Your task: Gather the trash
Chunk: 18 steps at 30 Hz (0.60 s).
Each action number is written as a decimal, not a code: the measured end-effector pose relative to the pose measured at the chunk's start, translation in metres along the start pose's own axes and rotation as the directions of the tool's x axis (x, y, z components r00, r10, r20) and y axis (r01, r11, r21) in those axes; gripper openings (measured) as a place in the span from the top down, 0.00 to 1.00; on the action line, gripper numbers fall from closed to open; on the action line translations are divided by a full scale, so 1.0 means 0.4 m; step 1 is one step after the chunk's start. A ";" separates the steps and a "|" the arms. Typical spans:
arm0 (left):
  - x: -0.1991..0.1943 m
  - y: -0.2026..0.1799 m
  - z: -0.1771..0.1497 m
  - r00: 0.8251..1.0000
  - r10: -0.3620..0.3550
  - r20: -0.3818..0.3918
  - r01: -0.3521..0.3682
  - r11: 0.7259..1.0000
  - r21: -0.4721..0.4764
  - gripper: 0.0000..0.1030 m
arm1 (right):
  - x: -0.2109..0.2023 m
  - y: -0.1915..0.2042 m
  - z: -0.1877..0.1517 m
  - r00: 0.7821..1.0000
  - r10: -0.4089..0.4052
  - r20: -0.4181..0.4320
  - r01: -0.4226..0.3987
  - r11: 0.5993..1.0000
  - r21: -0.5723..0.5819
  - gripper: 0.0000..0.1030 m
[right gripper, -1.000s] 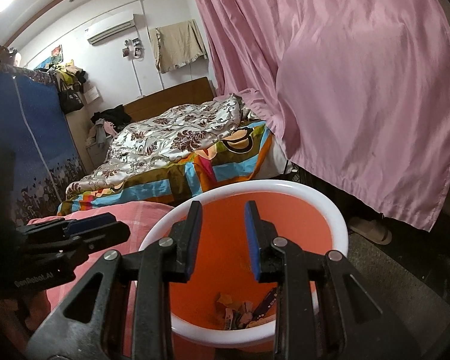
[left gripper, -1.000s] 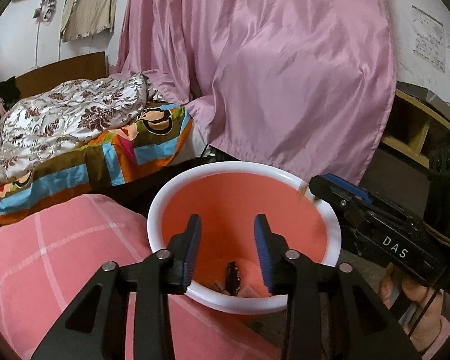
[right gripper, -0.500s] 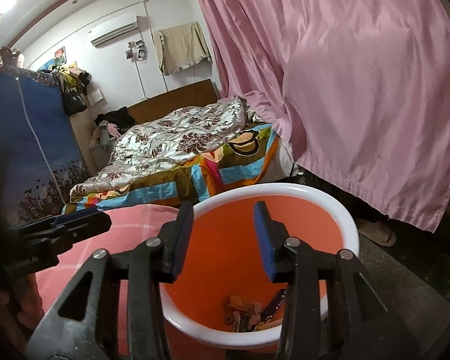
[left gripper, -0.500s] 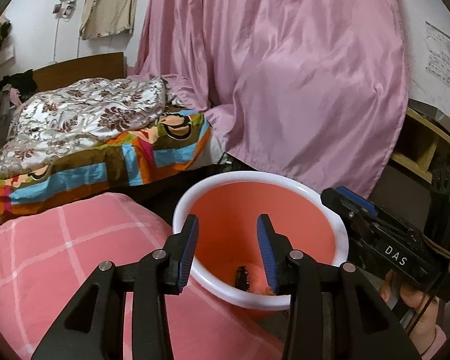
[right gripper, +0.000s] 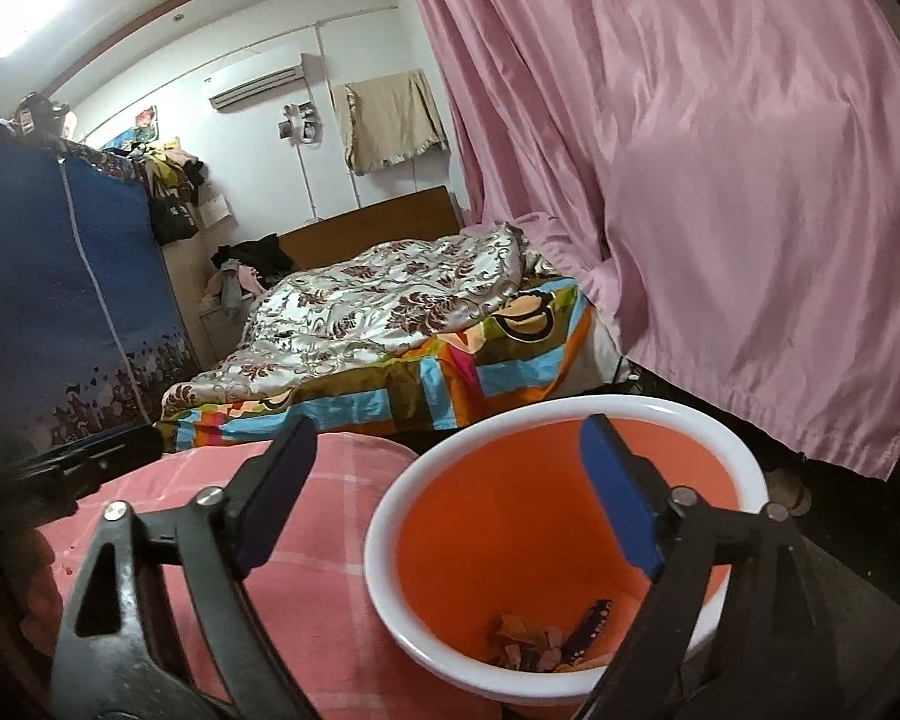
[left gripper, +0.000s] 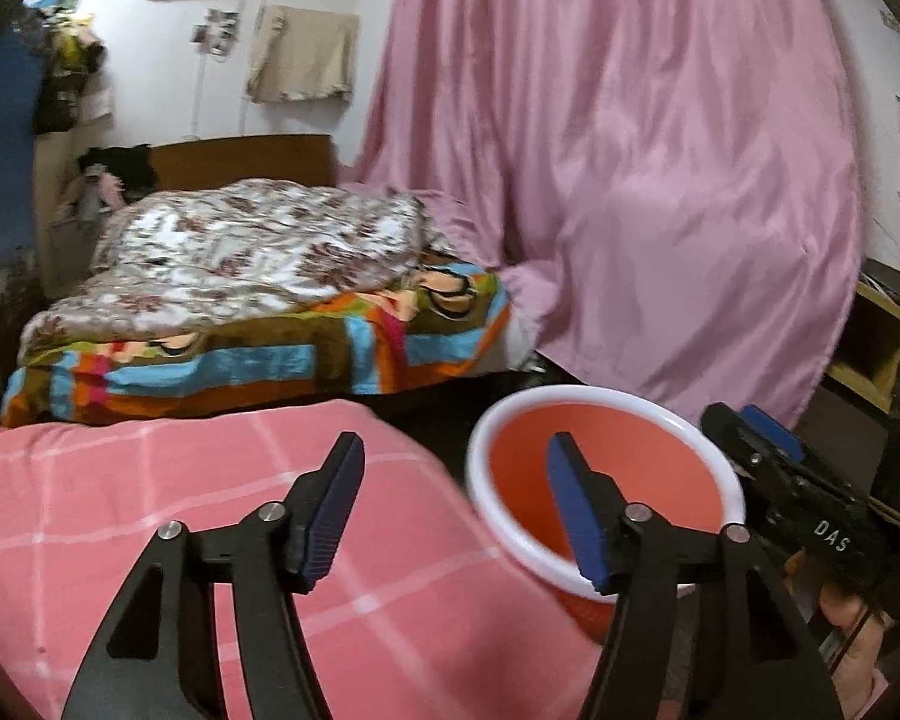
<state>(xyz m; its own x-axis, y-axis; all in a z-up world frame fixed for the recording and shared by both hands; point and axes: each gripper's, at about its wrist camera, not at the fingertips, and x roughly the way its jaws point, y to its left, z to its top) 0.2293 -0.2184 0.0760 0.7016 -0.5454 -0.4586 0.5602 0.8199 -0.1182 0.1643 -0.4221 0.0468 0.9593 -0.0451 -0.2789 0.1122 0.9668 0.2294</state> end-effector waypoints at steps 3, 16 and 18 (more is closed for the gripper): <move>-0.043 0.041 -0.013 0.998 0.058 0.022 -0.057 0.998 -0.029 0.35 | -0.010 0.023 -0.002 1.000 0.009 0.025 -0.009 1.000 -0.007 0.00; -0.244 0.154 -0.103 0.953 0.258 0.156 -0.236 0.960 -0.148 0.05 | -0.082 0.181 -0.026 0.982 0.140 0.127 -0.124 0.984 -0.126 0.00; -0.269 0.166 -0.121 0.945 0.283 0.162 -0.257 0.952 -0.165 0.04 | -0.102 0.216 -0.036 0.976 0.163 0.146 -0.140 0.978 -0.156 0.00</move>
<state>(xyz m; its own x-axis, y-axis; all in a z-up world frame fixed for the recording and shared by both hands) 0.1697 -0.0966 0.0749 0.8930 -0.3118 -0.3246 0.2807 0.9496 -0.1399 0.1313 -0.3331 0.0647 0.9921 0.0774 -0.0988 -0.0656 0.9909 0.1176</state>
